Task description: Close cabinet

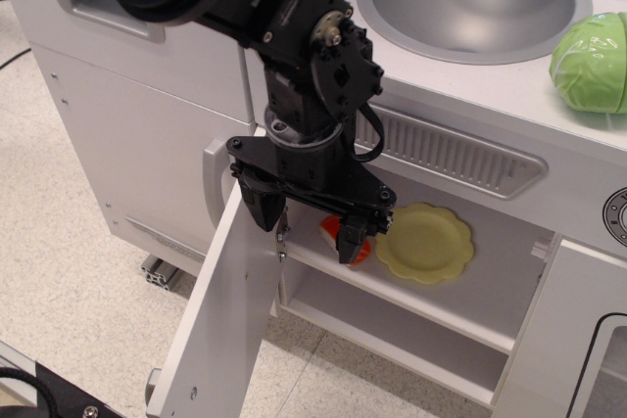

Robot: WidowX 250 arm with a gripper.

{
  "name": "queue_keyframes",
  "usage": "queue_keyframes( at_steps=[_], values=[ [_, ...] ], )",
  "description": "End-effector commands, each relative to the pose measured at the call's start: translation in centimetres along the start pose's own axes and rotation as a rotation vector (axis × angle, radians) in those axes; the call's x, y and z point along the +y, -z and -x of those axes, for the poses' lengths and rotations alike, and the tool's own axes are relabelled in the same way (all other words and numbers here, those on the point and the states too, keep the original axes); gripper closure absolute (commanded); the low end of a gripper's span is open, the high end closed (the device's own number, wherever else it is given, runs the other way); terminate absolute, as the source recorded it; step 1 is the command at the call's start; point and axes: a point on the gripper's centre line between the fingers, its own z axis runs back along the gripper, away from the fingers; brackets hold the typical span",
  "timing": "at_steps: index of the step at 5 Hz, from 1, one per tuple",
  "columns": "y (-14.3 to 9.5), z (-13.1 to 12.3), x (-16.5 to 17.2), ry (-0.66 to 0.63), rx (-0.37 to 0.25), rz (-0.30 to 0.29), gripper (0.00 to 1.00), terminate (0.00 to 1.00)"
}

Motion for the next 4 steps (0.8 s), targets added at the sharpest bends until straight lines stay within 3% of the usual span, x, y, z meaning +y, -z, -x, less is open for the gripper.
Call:
queue_keyframes(
  at_steps=[1, 2, 4],
  values=[
    [0.0, 0.0, 0.0, 0.000, 0.000, 0.000, 0.00, 0.00],
    [-0.4, 1.7, 2.0, -0.006, -0.015, 0.017, 0.00, 0.00],
    [1.5, 4.5, 4.6, -0.060, -0.033, 0.013, 0.00, 0.00]
  ],
)
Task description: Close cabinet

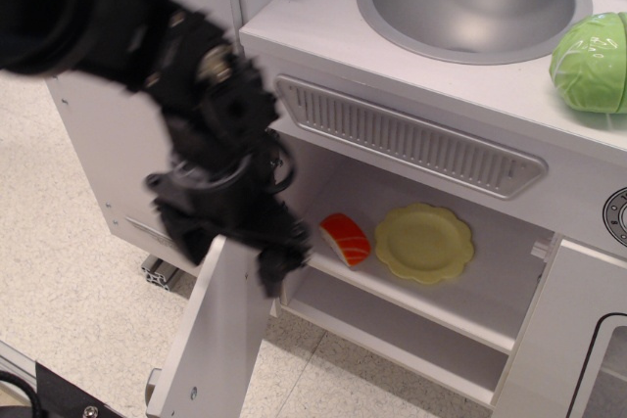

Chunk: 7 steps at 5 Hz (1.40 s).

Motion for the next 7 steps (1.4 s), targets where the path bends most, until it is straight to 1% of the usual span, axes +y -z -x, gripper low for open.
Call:
queue_keyframes(
  at_steps=[1, 2, 3, 4, 5, 6, 7],
  values=[
    [2.1, 1.0, 0.0, -0.036, -0.016, -0.007, 0.00, 0.00],
    [3.3, 1.2, -1.6, -0.070, 0.000, 0.017, 0.00, 0.00],
    [4.0, 0.8, -3.6, -0.092, 0.001, 0.031, 0.00, 0.00],
    [4.1, 0.0, -6.5, -0.105, 0.016, 0.046, 0.00, 0.00],
    [4.0, -1.8, -9.5, -0.122, -0.006, 0.069, 0.00, 0.00],
    [3.0, -3.9, -11.0, -0.166, -0.018, 0.102, 0.00, 0.00],
    [0.3, -4.6, -10.5, -0.174, -0.035, 0.163, 0.00, 0.00]
  ],
)
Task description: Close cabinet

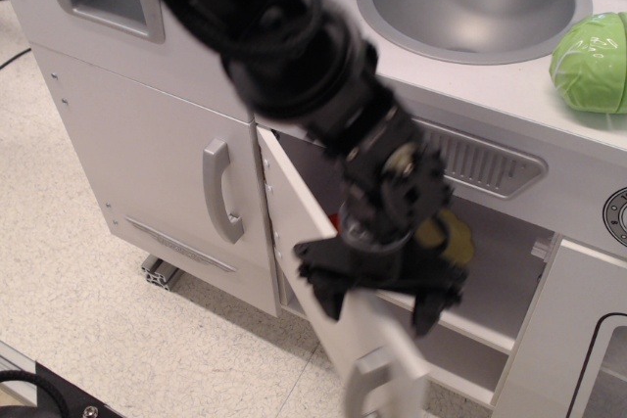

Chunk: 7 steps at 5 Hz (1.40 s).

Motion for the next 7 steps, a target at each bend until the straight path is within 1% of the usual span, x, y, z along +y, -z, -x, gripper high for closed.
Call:
queue_keyframes(
  at_steps=[1, 2, 3, 4, 5, 6, 7],
  values=[
    [-6.2, -0.7, 1.0, 0.028, -0.049, 0.134, 0.00, 0.00],
    [-6.2, 0.9, 3.1, 0.089, -0.033, 0.100, 0.00, 0.00],
    [-4.3, 2.2, 5.0, 0.134, -0.028, 0.041, 0.00, 0.00],
    [-1.8, 2.5, 6.9, 0.152, -0.032, -0.017, 0.00, 0.00],
    [0.4, 2.1, 7.8, 0.146, -0.049, -0.058, 0.00, 0.00],
    [2.3, 0.8, 7.5, 0.105, -0.066, -0.094, 0.00, 0.00],
    [4.0, -0.5, 6.4, 0.054, -0.075, -0.109, 0.00, 0.00]
  ],
)
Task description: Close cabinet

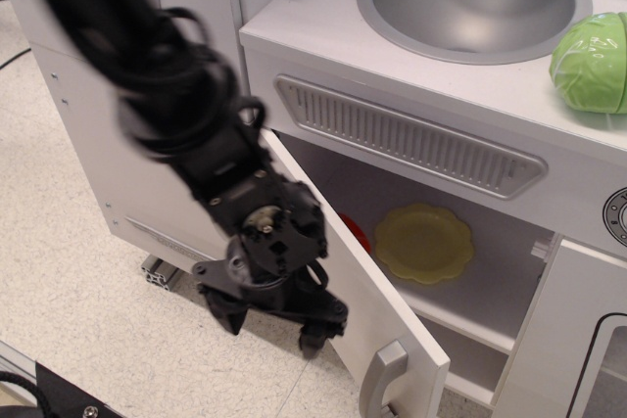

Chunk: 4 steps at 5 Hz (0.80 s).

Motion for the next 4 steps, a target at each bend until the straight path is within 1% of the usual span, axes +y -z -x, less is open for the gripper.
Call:
queue_keyframes(
  at_steps=[1, 2, 3, 4],
  values=[
    [1.6, -3.2, -2.8, -0.080, -0.028, 0.004, 0.00, 0.00],
    [2.2, -4.1, -4.5, -0.118, -0.004, 0.037, 0.00, 0.00],
    [3.2, -5.5, -6.4, -0.184, 0.019, 0.059, 0.00, 0.00],
    [3.6, -6.7, -7.8, -0.236, -0.012, 0.057, 0.00, 0.00]
  ],
)
